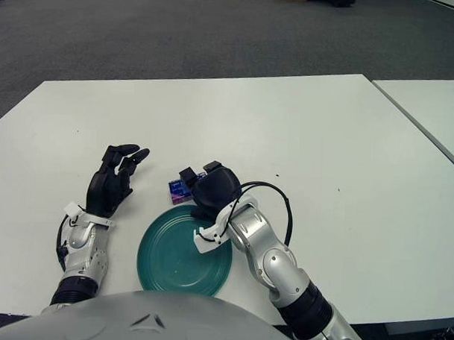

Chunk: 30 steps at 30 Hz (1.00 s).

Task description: Put the gum into the plate.

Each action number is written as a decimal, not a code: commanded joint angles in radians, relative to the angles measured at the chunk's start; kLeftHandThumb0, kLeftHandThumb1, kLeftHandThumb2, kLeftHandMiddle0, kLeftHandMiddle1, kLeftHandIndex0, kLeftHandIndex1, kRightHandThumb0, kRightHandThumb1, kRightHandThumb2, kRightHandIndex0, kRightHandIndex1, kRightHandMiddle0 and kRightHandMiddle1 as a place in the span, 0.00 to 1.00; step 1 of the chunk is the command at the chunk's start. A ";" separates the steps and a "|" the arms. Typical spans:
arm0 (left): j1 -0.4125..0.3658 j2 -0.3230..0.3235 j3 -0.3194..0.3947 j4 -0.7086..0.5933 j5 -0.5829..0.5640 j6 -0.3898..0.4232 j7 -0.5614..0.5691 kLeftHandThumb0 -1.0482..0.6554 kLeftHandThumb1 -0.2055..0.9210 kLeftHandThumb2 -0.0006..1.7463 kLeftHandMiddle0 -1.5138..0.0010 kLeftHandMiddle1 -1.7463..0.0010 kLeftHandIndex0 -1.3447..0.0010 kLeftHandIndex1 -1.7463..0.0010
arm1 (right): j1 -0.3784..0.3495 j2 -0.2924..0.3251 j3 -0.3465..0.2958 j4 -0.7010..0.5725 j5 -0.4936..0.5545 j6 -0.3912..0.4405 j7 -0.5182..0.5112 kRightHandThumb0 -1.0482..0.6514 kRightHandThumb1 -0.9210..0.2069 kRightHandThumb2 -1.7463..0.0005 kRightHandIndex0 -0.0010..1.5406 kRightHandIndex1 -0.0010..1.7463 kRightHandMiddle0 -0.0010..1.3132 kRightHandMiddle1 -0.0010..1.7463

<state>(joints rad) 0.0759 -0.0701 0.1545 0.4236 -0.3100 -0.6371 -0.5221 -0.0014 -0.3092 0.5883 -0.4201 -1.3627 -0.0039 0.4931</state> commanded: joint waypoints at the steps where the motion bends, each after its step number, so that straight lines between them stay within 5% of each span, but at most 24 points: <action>1: 0.063 -0.029 -0.002 0.070 -0.011 -0.015 0.008 0.07 1.00 0.31 0.93 0.44 0.89 0.17 | -0.026 -0.010 -0.030 0.001 0.018 -0.003 0.001 0.14 0.00 0.53 0.29 0.03 0.00 0.44; 11: 0.063 -0.039 0.003 0.081 -0.003 -0.035 0.037 0.05 1.00 0.28 0.91 0.45 0.76 0.14 | -0.153 -0.031 -0.112 0.059 0.107 -0.008 0.058 0.14 0.00 0.53 0.28 0.02 0.00 0.43; 30: 0.122 -0.029 -0.021 0.022 0.039 -0.001 0.083 0.00 1.00 0.19 0.93 0.57 0.83 0.27 | -0.235 0.013 -0.111 0.200 0.149 0.044 0.021 0.15 0.00 0.61 0.37 0.06 0.00 0.40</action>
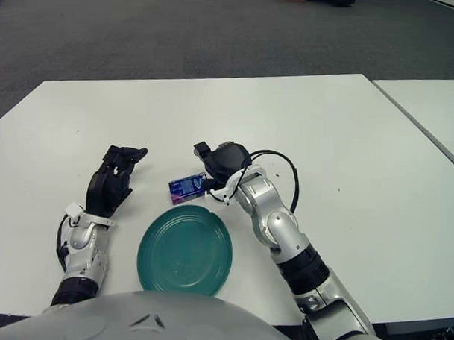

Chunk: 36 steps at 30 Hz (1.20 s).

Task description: Put the gum into the plate.

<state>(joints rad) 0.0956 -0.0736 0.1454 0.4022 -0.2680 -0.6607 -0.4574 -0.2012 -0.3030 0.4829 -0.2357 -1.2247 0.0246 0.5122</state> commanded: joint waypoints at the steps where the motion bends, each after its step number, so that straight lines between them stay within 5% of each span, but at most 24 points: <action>1: 0.109 -0.026 -0.015 0.034 0.002 0.025 0.024 0.00 1.00 0.21 0.92 0.59 0.85 0.28 | -0.036 0.008 -0.005 0.019 0.011 0.019 0.001 0.16 0.00 0.61 0.37 0.06 0.00 0.39; 8: 0.142 -0.049 -0.044 -0.017 0.008 0.011 0.043 0.00 1.00 0.25 0.90 0.62 0.90 0.32 | -0.035 0.030 0.006 0.051 0.023 0.051 -0.004 0.17 0.00 0.63 0.35 0.05 0.00 0.37; 24: 0.180 -0.038 -0.086 -0.099 -0.001 0.053 0.046 0.01 1.00 0.20 0.90 0.53 0.77 0.28 | -0.033 0.026 0.034 0.098 0.048 0.059 -0.017 0.16 0.00 0.63 0.33 0.04 0.00 0.40; 36: 0.207 -0.047 -0.100 -0.154 -0.022 0.091 0.053 0.01 1.00 0.16 0.93 0.54 0.79 0.30 | -0.010 0.016 0.053 0.077 0.049 0.072 0.002 0.14 0.00 0.62 0.34 0.05 0.00 0.41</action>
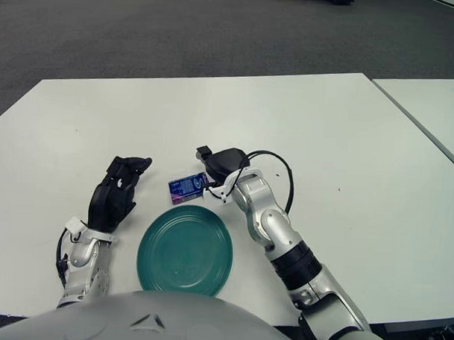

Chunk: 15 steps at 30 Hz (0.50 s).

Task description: Put the gum into the plate.

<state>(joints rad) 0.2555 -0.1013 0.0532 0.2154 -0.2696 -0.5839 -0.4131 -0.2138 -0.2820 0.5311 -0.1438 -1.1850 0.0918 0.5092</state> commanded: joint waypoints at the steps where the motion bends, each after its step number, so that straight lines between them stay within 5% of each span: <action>1: 0.048 -0.020 -0.008 0.032 -0.021 0.015 0.010 0.01 1.00 0.16 0.93 0.54 0.79 0.30 | 0.003 -0.006 0.006 -0.016 0.009 0.005 0.006 0.14 0.00 0.62 0.34 0.05 0.00 0.41; 15: 0.045 -0.029 -0.007 0.040 -0.030 -0.009 -0.001 0.00 1.00 0.17 0.95 0.55 0.84 0.30 | 0.026 -0.013 0.035 -0.017 -0.005 0.018 0.001 0.15 0.00 0.61 0.31 0.03 0.00 0.41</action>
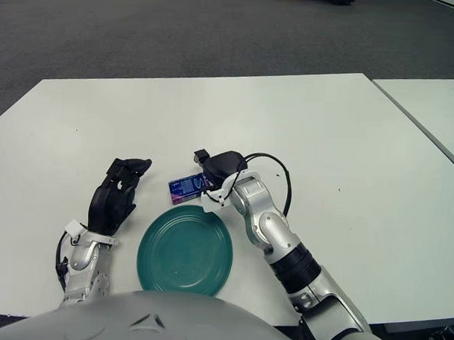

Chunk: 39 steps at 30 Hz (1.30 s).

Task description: Put the gum into the plate.

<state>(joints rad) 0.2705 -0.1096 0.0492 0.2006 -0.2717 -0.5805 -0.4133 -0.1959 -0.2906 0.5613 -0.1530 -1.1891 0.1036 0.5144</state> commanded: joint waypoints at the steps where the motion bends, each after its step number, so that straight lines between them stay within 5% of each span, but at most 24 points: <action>1: 0.028 -0.021 -0.002 0.059 -0.031 -0.013 -0.004 0.00 1.00 0.16 0.95 0.55 0.84 0.30 | 0.010 -0.004 0.006 -0.007 0.000 0.007 -0.006 0.15 0.00 0.62 0.31 0.03 0.00 0.41; 16: 0.022 -0.013 -0.001 0.085 -0.040 -0.009 -0.017 0.03 1.00 0.12 0.95 0.56 0.80 0.27 | 0.049 -0.011 0.014 -0.002 0.014 0.012 -0.020 0.16 0.00 0.63 0.34 0.05 0.00 0.41; 39: 0.050 0.023 -0.041 0.007 -0.028 0.059 -0.029 0.00 1.00 0.17 0.94 0.52 0.92 0.29 | 0.047 -0.027 0.027 0.055 0.048 -0.017 -0.056 0.17 0.00 0.64 0.30 0.04 0.00 0.42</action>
<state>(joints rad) 0.2833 -0.0903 0.0114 0.1840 -0.2958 -0.5345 -0.4421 -0.1388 -0.3153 0.5810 -0.1291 -1.1578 0.0900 0.4483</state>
